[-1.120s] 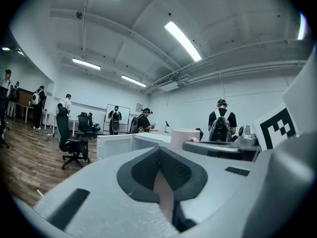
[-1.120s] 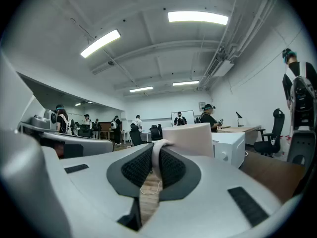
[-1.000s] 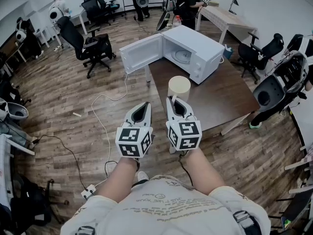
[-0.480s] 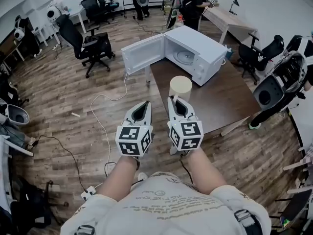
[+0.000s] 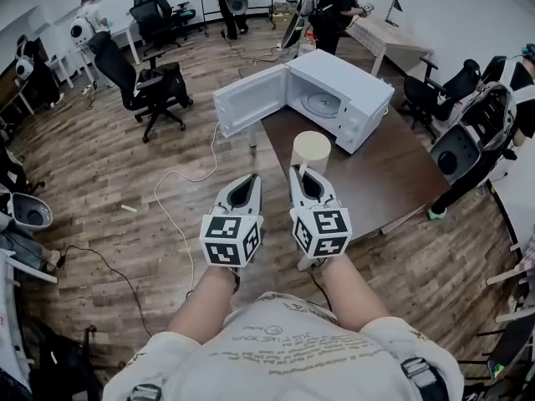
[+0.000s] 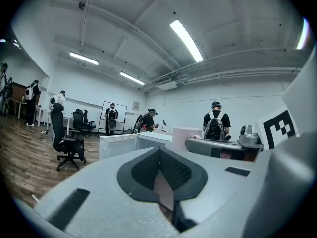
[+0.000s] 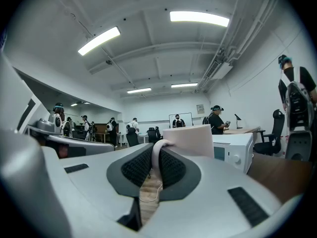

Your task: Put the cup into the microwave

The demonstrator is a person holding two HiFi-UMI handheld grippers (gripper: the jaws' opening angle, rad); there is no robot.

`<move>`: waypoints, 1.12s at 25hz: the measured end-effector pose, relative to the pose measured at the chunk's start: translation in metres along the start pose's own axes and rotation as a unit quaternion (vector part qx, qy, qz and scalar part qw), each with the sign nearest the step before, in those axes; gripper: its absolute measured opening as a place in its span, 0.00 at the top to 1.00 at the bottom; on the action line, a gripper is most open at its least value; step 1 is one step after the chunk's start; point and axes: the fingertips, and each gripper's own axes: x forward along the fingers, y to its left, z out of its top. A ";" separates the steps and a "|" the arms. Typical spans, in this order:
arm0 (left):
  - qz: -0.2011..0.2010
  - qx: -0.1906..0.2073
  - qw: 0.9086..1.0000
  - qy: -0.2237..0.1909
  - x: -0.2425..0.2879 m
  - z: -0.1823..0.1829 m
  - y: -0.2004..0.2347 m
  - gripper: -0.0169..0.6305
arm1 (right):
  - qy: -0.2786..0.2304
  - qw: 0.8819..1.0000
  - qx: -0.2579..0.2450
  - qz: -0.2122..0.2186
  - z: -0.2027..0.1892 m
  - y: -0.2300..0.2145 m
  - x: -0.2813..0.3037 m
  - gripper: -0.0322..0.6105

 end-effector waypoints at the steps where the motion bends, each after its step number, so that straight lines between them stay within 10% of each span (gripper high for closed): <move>1: -0.004 0.000 1.000 0.000 0.000 0.001 0.005 0.95 | -0.001 1.000 0.001 -0.004 0.000 0.003 0.004 0.90; 28: -0.025 -0.005 0.999 0.037 0.066 -0.019 0.126 0.95 | -0.002 0.998 0.001 -0.056 -0.033 -0.013 0.124 0.90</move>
